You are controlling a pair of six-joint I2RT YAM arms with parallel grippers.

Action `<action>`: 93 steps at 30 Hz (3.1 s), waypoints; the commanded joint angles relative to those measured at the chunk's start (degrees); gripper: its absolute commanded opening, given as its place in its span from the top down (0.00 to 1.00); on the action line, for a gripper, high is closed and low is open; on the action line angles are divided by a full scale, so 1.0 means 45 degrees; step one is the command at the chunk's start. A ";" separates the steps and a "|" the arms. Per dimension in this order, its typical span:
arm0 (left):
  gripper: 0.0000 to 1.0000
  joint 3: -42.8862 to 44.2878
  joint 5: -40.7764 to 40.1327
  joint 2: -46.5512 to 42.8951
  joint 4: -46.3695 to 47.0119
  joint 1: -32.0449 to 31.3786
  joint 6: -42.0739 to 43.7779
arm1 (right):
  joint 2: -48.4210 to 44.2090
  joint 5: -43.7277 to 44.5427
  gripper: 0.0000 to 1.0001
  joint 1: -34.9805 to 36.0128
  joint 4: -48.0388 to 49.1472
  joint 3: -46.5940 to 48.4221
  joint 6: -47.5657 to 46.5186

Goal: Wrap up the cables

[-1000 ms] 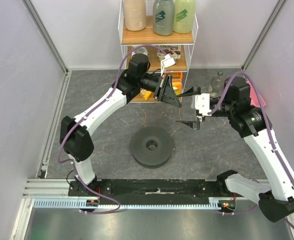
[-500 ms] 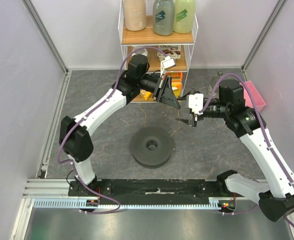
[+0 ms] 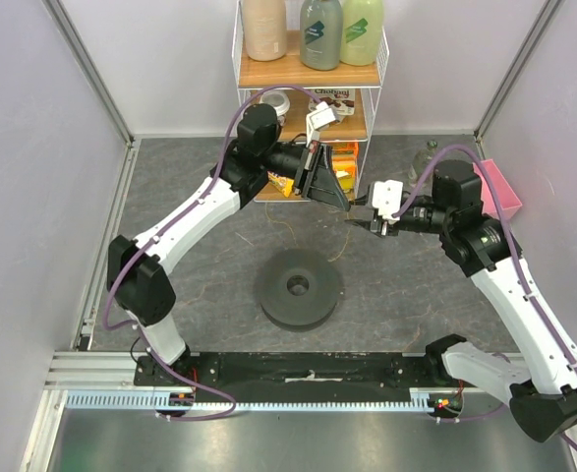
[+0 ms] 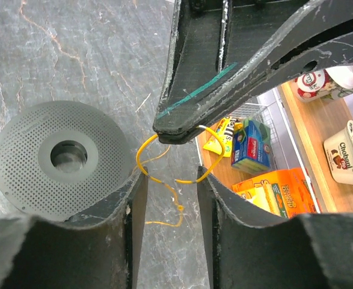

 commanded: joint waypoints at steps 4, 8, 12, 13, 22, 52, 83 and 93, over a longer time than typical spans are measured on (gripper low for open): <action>0.98 -0.0394 0.0339 -0.0569 0.0864 0.0121 -0.0638 | -0.0358 0.0249 0.57 0.0053 0.1674 -0.0156 0.1300; 0.98 -0.0550 0.0320 -0.0647 0.0903 0.0140 -0.0638 | -0.0241 0.0308 0.56 0.0072 0.1948 -0.0117 0.1866; 0.98 -0.0570 0.0261 -0.0666 0.1039 0.0257 -0.0773 | -0.0182 0.0386 0.65 0.0053 0.1949 -0.0098 0.1887; 0.98 -0.0589 0.0261 -0.0666 0.1330 0.0296 -0.0967 | -0.0163 0.0405 0.69 0.0053 0.1910 -0.0136 0.1848; 0.98 -0.0687 0.0534 -0.0568 0.2798 0.0531 -0.2552 | -0.0182 0.0093 0.88 0.0092 0.2007 -0.0254 0.1788; 0.98 -0.2660 -0.1594 -0.2561 0.2972 0.0804 0.0399 | -0.0260 0.0972 1.00 0.0053 0.2674 0.0529 0.3472; 0.98 -0.0316 -0.3587 -0.3068 -0.2788 0.1547 0.6062 | -0.0709 0.3881 0.05 0.0073 0.0757 0.0176 0.1965; 0.98 -0.0218 -0.3412 -0.2951 -0.2242 0.1449 0.5262 | 0.0227 0.0565 0.20 0.0209 0.2514 0.1387 0.5186</action>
